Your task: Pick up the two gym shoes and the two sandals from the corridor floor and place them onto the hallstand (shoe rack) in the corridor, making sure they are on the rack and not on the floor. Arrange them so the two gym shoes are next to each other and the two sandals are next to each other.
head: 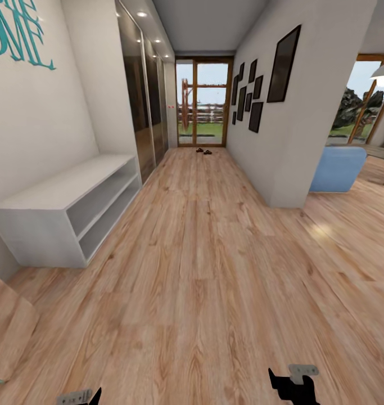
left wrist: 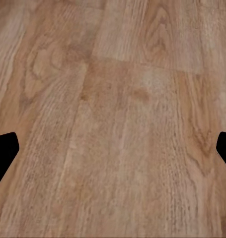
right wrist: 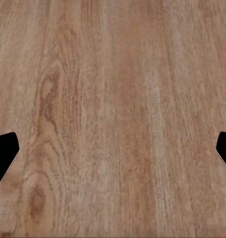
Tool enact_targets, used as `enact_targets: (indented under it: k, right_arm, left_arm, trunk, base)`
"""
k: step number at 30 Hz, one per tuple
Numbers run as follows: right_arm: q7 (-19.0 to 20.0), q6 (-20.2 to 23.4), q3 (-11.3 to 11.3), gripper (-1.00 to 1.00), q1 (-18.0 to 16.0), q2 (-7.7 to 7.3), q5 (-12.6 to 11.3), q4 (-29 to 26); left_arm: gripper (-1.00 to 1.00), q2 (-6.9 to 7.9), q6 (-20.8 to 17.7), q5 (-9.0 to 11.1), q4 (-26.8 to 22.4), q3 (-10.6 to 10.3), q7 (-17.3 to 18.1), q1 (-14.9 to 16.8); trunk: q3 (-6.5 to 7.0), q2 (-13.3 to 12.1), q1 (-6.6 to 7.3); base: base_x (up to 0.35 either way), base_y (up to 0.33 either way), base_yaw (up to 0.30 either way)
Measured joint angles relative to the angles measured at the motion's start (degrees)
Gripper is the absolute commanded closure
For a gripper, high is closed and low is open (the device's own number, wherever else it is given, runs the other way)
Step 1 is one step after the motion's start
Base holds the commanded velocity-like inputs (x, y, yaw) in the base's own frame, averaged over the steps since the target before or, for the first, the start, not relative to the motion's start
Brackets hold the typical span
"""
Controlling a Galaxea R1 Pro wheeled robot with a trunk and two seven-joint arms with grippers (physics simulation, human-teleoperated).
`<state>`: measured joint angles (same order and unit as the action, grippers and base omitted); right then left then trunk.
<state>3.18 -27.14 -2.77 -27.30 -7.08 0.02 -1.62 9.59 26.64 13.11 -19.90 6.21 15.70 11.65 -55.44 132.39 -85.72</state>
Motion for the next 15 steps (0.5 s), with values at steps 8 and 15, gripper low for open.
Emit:
enact_targets:
  k: [8,15]
  right_arm:
    - [-0.07,0.01,0.00,-1.00,0.00,-0.02,0.00,0.04]
    - [-0.08,0.05,0.00,-1.00,0.00,-0.05,0.00,0.05]
  left_arm:
    - [-1.00,-0.07,0.00,0.05,0.12,-0.04,0.00,0.00]
    - [-1.00,-0.01,0.00,0.05,0.15,-0.05,0.00,0.00]
  trunk:
    - [0.00,0.00,0.00]
    - [0.00,0.00,0.00]
  base:
    - [0.339,0.000,0.000]
    - [0.339,0.000,0.000]
